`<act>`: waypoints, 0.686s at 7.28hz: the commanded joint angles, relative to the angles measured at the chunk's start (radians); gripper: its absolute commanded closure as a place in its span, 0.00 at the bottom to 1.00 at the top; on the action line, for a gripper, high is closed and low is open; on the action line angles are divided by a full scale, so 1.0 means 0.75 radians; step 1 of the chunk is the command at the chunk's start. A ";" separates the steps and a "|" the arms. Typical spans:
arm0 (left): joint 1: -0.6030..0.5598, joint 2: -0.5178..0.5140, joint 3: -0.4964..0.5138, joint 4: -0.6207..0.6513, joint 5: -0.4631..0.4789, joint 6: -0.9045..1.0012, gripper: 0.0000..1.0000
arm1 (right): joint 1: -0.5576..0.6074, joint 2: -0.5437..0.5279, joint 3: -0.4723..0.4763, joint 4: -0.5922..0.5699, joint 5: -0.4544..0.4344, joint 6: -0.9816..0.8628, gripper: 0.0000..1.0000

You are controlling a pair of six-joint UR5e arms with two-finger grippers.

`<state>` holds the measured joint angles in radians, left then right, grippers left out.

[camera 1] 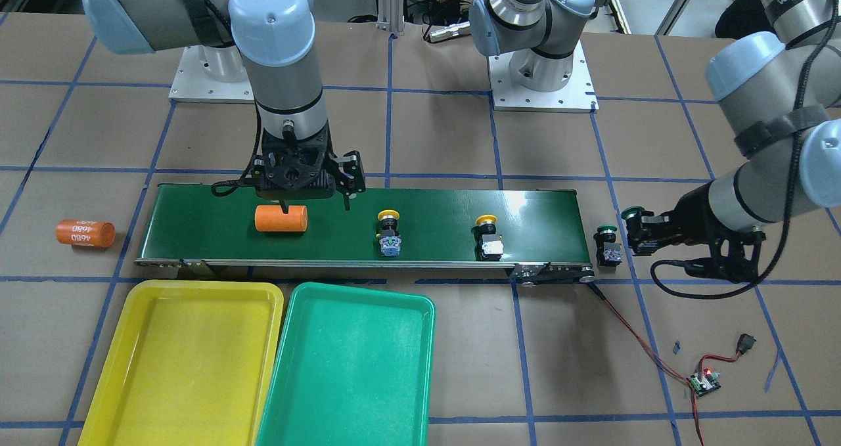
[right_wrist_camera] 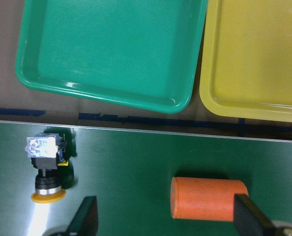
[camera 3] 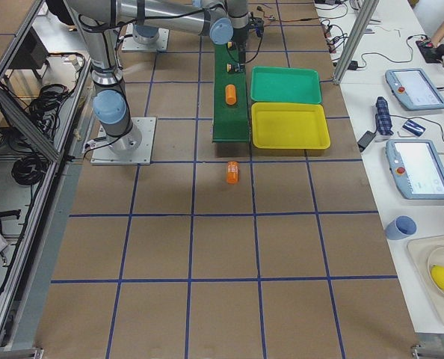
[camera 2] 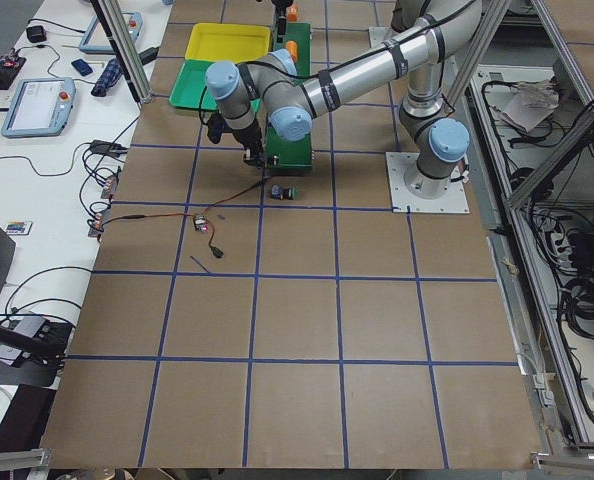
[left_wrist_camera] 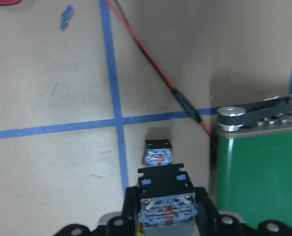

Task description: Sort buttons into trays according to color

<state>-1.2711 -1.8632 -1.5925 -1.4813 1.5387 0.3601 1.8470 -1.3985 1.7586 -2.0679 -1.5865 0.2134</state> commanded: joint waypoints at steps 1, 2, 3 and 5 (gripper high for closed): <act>-0.101 -0.027 -0.052 0.003 -0.002 -0.083 1.00 | 0.061 0.073 -0.001 -0.098 0.003 0.051 0.04; -0.103 -0.021 -0.108 0.020 -0.004 -0.104 1.00 | 0.073 0.087 -0.001 -0.100 0.001 0.099 0.07; -0.107 -0.025 -0.126 0.038 -0.004 -0.134 1.00 | 0.082 0.110 -0.001 -0.100 0.001 0.106 0.07; -0.121 -0.046 -0.127 0.042 -0.006 -0.155 1.00 | 0.094 0.146 -0.001 -0.100 0.001 0.106 0.09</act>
<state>-1.3538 -1.8913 -1.6840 -1.4543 1.5346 0.2594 1.9095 -1.3069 1.7579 -2.1424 -1.5867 0.2904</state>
